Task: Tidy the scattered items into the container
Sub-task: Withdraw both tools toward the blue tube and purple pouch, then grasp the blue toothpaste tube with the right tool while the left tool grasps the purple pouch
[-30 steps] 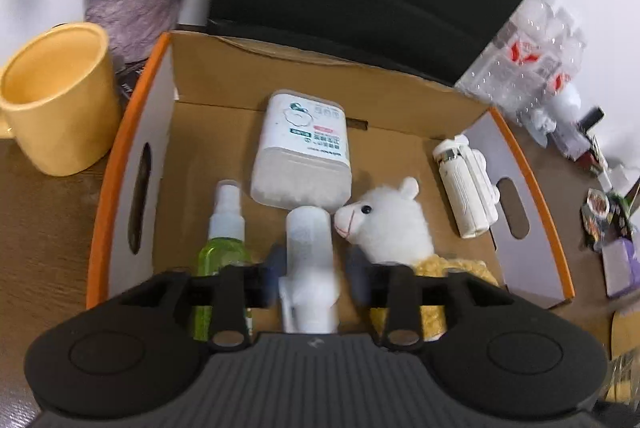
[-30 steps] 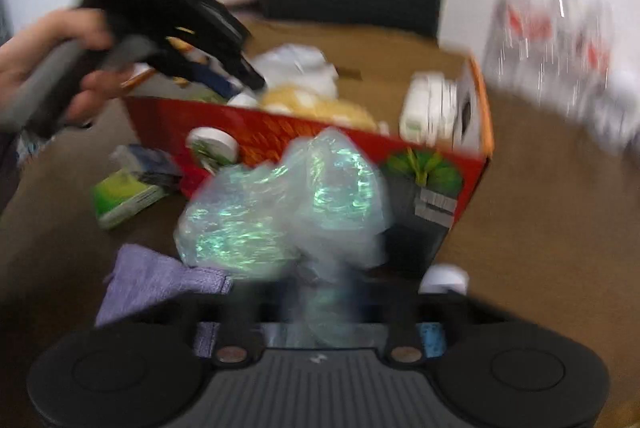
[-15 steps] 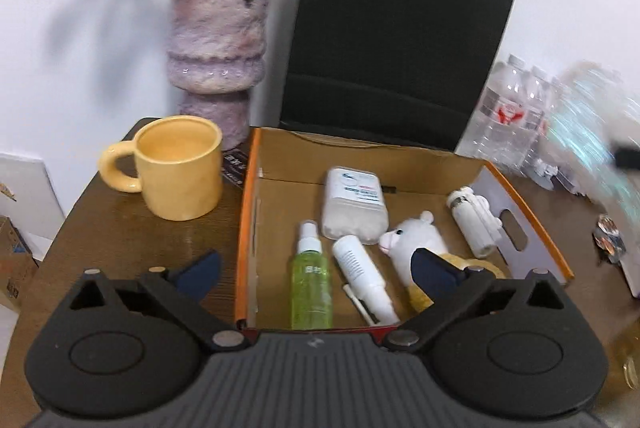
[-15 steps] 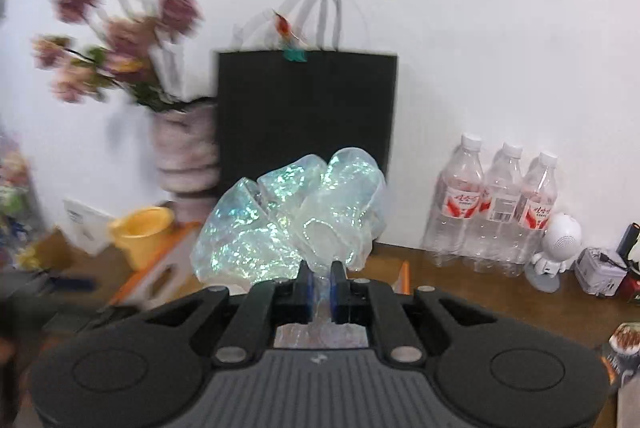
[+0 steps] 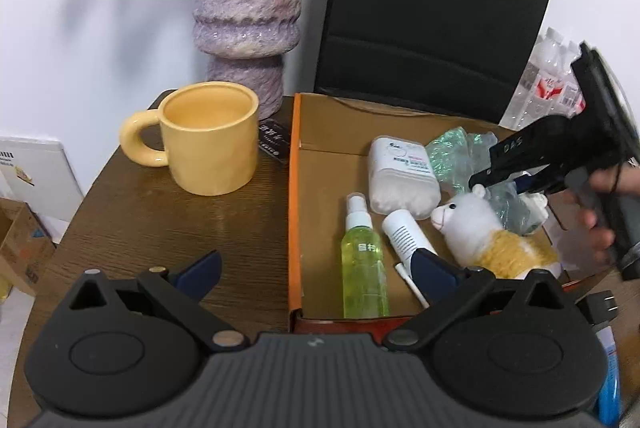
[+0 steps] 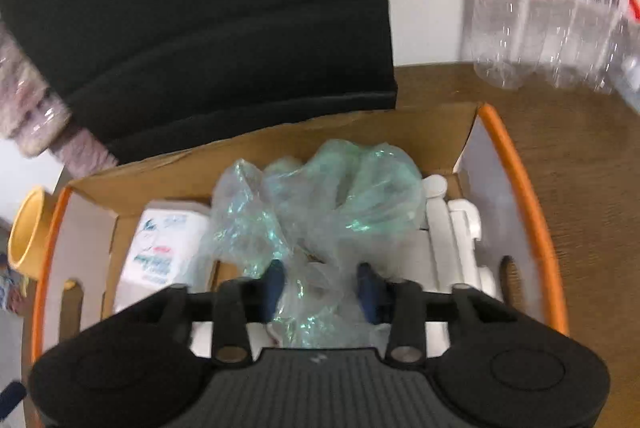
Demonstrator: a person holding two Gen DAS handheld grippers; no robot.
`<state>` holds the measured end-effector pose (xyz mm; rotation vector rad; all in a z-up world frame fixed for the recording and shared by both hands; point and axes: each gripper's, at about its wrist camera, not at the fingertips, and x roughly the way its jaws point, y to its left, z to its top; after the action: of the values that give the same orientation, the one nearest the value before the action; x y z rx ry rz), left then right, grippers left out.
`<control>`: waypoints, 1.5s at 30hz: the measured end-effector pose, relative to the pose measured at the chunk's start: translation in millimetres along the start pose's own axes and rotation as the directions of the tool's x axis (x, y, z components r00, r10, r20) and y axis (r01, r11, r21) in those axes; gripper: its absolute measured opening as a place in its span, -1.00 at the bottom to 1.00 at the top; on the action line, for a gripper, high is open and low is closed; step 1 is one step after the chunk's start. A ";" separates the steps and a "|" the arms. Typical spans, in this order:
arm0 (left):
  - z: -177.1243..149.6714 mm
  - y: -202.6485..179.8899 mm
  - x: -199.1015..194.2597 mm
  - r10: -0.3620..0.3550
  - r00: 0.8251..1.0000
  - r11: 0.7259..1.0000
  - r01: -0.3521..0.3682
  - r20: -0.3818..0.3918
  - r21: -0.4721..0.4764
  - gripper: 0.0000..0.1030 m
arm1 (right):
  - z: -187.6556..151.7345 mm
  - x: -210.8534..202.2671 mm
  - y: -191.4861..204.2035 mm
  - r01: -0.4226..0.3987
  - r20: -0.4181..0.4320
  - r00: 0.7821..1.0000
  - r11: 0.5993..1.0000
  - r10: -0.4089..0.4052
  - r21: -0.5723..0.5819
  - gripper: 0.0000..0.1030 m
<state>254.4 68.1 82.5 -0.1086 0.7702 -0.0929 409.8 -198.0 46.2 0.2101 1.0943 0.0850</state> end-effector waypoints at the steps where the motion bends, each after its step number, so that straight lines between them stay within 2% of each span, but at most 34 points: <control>1: 0.1 0.6 -1.6 -0.011 1.000 1.000 0.011 0.002 -0.002 1.00 | -3.4 -14.2 3.6 0.023 0.018 1.000 0.999 -0.023 -0.038 0.16; 2: 0.5 0.8 -4.1 -0.021 1.000 1.000 0.021 0.009 -0.002 1.00 | -6.7 -28.3 7.2 0.048 0.038 0.998 0.996 -0.045 -0.076 0.30; 5: 2.3 -2.0 -14.1 -0.027 0.999 1.000 0.026 0.035 0.008 1.00 | -22.1 -72.4 13.7 0.127 0.105 0.988 0.977 -0.111 -0.168 0.43; 7: 3.0 -6.4 -22.8 -0.027 0.998 1.000 0.026 0.049 0.017 1.00 | -39.1 -100.7 8.2 0.143 0.150 0.982 0.972 -0.116 -0.188 0.43; 9: 2.5 -14.3 -40.2 -0.035 0.996 0.999 0.032 0.085 0.034 1.00 | -70.1 -134.8 -5.2 0.097 0.201 0.978 0.979 -0.060 -0.181 0.48; 11: -0.9 -23.7 -62.2 -0.046 0.990 0.997 0.038 0.132 0.060 1.00 | -103.4 -162.5 -22.2 0.027 0.245 0.969 0.985 0.016 -0.170 0.65; 14: -23.0 -35.9 -95.2 -0.050 0.983 0.994 0.031 0.179 0.109 1.00 | -166.5 -186.3 -43.9 -0.043 0.299 0.950 0.984 0.094 -0.172 0.65; 16: -44.3 -39.4 -100.4 -0.068 0.986 0.991 0.049 0.151 0.127 1.00 | -206.8 -195.6 -56.9 -0.075 0.298 0.947 0.985 0.120 -0.156 0.65; 20: -93.3 -43.3 -91.6 -0.007 0.996 0.996 -0.001 0.091 0.088 1.00 | -279.5 -186.6 -55.1 -0.156 0.202 0.959 0.966 0.198 -0.204 0.65; 23: -125.0 -48.2 -92.0 0.024 0.998 0.998 -0.027 0.052 0.059 1.00 | -319.2 -181.0 -44.1 -0.152 0.188 0.962 0.962 0.196 -0.227 0.65; 26: -150.6 -51.1 -110.2 0.001 0.999 0.999 -0.003 0.048 0.036 1.00 | -347.3 -178.7 -33.8 -0.166 0.183 0.959 0.952 0.216 -0.256 0.65; 29: -173.0 -60.9 -125.7 -0.065 0.998 0.997 0.064 0.023 0.037 1.00 | -358.6 -173.7 -28.1 -0.209 0.174 0.951 0.947 0.255 -0.245 0.63; 33: -190.9 -84.3 -117.9 -0.102 0.995 0.990 0.103 -0.015 0.101 1.00 | -369.6 -176.0 -21.7 -0.121 0.220 0.959 0.961 0.177 -0.247 0.53; 36: -193.7 -99.8 -106.4 -0.114 0.993 0.987 0.116 -0.026 0.112 0.95 | -378.5 -190.8 -28.9 -0.077 0.284 0.947 0.966 0.148 -0.246 0.52; 39: -193.8 -113.0 -99.7 -0.129 0.991 0.983 0.131 -0.021 0.130 0.88 | -378.9 -203.2 -47.8 -0.046 0.328 0.939 0.981 0.107 -0.189 0.52; 40: -194.1 -117.0 -97.7 -0.126 0.992 0.982 0.127 -0.018 0.141 0.82 | -377.9 -205.8 -55.1 -0.041 0.338 0.936 0.985 0.097 -0.168 0.52; 42: -195.8 -122.4 -92.6 -0.114 0.993 0.980 0.115 -0.019 0.160 0.56 | -371.6 -201.9 -66.2 -0.023 0.337 0.939 0.990 0.068 -0.136 0.53; 43: -197.6 -122.3 -90.4 -0.112 0.993 0.980 0.115 -0.025 0.163 0.31 | -368.4 -199.9 -71.5 -0.014 0.337 0.940 0.993 0.054 -0.121 0.53; 44: -199.5 -122.2 -88.2 -0.111 0.993 0.979 0.114 -0.030 0.166 0.20 | -364.4 -196.7 -74.6 0.001 0.341 0.939 0.994 0.037 -0.111 0.53; 45: -201.1 -121.6 -86.8 -0.109 0.994 0.980 0.112 -0.031 0.167 0.20 | -359.7 -192.5 -77.0 0.006 0.344 0.938 0.994 0.032 -0.109 0.53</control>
<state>46.5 -54.4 15.0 0.0107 0.7744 -0.2648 -0.5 -260.5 39.3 0.1285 0.7349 0.1149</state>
